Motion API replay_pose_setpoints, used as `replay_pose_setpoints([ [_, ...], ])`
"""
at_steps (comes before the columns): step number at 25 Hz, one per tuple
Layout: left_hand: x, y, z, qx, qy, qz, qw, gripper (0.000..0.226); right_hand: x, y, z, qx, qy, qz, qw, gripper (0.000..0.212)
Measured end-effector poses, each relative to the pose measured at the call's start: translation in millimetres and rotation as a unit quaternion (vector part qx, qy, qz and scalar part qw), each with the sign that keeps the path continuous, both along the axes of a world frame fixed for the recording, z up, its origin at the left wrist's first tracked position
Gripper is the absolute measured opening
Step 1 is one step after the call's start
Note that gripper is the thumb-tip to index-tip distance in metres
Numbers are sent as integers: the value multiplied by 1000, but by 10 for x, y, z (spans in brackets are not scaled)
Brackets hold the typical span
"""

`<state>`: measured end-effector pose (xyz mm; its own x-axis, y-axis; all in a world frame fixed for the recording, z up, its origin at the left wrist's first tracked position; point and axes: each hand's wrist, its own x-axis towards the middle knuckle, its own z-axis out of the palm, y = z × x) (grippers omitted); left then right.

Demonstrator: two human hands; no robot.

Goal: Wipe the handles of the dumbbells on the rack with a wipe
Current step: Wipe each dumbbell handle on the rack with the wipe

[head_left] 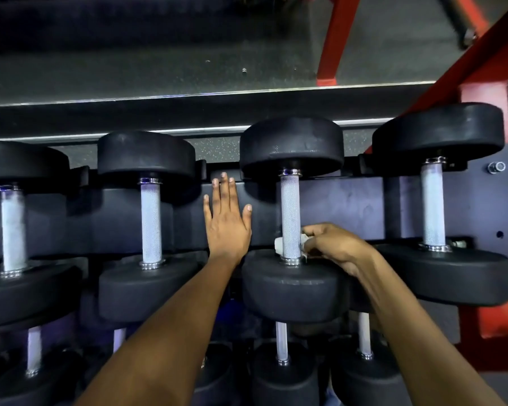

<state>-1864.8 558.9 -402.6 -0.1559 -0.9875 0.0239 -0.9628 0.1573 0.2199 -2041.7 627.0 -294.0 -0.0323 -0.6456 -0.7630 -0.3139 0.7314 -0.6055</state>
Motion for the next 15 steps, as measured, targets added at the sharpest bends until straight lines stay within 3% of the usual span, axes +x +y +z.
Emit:
replay_pose_setpoints([
  [4, 0, -4, -11, -4, -4, 3, 1000, 65, 7, 59, -35, -28, 86, 0, 996, 29],
  [7, 8, -11, 5, 8, 0, -4, 1000, 67, -53, -15, 31, 17, -58, 5, 998, 33],
  [8, 13, -13, 9, 7, -1, -5, 1000, 67, -61, -21, 92, 5, -51, -2, 999, 30],
  [9, 15, -16, 9, 4, -2, -6, 1000, 66, -64, 2, 123, -13, -2, -6, 1000, 26],
  [10, 14, -21, 5, 1, -2, -6, 1000, 66, -40, 58, 120, -48, 113, 27, 992, 20],
  [12, 19, -11, -10, 1, -3, -2, 1000, 65, 216, 197, 251, -114, 323, 159, 926, 16],
  [13, 17, -10, -14, 3, -4, -3, 1000, 65, 357, 212, 329, -163, 331, 208, 906, 15],
  [15, 17, -22, 1, 10, -5, -10, 1000, 65, 514, 119, 389, -263, 262, 278, 886, 18],
])
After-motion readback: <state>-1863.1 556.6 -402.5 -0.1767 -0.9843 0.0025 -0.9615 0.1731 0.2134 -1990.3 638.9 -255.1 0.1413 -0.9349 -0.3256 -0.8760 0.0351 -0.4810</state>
